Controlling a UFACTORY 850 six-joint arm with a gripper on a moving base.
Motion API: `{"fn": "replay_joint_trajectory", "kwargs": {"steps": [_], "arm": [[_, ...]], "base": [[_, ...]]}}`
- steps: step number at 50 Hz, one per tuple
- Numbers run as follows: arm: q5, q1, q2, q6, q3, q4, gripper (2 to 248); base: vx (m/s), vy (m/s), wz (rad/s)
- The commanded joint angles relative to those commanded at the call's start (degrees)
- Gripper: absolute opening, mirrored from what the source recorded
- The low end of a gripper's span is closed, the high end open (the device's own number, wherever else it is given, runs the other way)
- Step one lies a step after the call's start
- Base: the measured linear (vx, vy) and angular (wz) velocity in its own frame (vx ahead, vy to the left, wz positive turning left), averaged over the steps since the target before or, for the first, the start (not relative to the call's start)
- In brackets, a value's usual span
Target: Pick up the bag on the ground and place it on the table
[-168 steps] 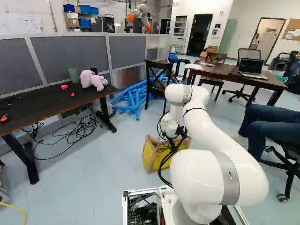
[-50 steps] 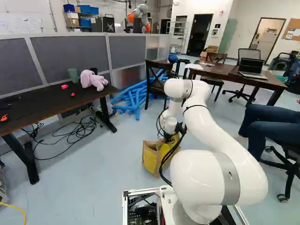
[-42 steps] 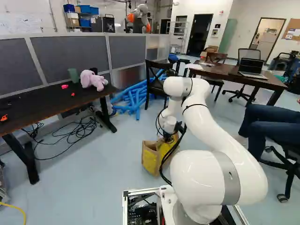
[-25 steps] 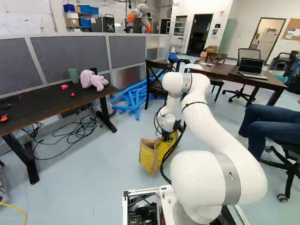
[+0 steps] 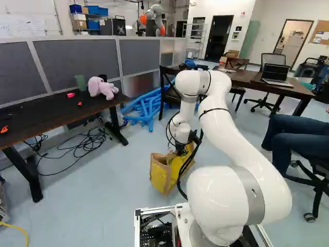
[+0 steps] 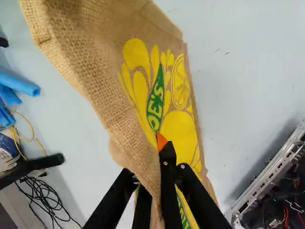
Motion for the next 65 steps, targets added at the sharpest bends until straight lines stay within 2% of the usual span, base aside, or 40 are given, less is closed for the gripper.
{"fn": "replay_joint_trajectory", "kwargs": {"steps": [39,65], "arm": [[0.0,4.15,11.71,0.0,15.2,3.75,22],[-0.43,5.46,19.72,0.0,24.54,4.49,22]], "base": [[0.0,0.0,0.0],[0.0,0.0,0.0]]}}
